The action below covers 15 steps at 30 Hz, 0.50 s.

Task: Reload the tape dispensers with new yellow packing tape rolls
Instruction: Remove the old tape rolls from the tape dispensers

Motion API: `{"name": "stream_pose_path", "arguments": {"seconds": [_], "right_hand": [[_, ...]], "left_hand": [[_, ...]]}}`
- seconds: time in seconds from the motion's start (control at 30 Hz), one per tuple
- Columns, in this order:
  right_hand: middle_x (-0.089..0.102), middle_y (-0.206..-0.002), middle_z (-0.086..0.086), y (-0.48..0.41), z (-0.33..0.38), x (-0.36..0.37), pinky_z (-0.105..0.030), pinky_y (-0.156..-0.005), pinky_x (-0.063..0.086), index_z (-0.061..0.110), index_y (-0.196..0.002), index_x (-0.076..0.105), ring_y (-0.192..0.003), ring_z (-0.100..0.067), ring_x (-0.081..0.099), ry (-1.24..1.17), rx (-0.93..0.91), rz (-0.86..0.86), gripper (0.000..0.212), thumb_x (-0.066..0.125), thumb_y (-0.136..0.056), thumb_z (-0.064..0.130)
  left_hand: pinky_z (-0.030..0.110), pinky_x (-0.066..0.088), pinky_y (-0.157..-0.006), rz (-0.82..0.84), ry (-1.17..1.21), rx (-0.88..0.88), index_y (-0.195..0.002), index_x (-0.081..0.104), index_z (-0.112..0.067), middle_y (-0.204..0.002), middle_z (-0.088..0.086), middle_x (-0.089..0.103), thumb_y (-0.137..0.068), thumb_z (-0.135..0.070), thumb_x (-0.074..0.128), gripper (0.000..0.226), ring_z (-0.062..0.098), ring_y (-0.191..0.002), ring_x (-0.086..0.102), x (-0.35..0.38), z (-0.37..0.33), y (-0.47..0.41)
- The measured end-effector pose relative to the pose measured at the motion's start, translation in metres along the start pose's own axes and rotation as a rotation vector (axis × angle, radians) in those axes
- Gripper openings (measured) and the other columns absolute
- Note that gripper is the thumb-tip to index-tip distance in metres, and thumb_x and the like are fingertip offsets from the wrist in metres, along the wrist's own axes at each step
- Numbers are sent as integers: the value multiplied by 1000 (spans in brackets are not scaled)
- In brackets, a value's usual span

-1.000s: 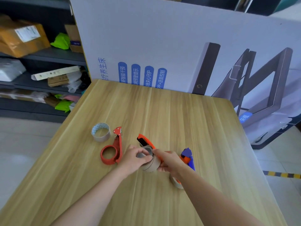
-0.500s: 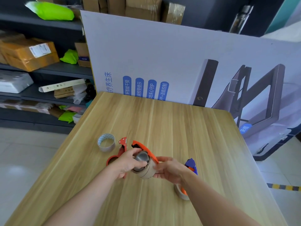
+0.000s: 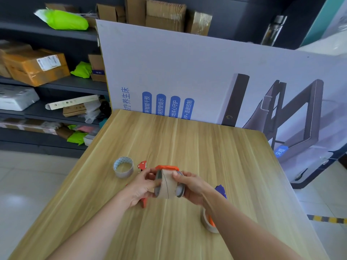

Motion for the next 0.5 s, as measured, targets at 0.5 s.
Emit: {"name": "stream_pose_path", "arguments": {"seconds": [0.5], "right_hand": [[68, -103, -16, -5, -9, -7, -33, -72, 52, -1, -119, 62, -85, -25, 64, 84, 3, -203, 45, 49, -100, 37]], "left_hand": [[47, 54, -91, -36, -149, -36, -111, 53, -33, -113, 0, 64, -48, -33, 88, 72, 23, -106, 62, 7, -10, 4]]}}
Point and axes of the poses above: each hand's wrist, its own y-axis away from the middle knuckle, its own x-axis out of the palm, z = x × y, the point moved 7 cm from there along -y, towards the middle knuckle
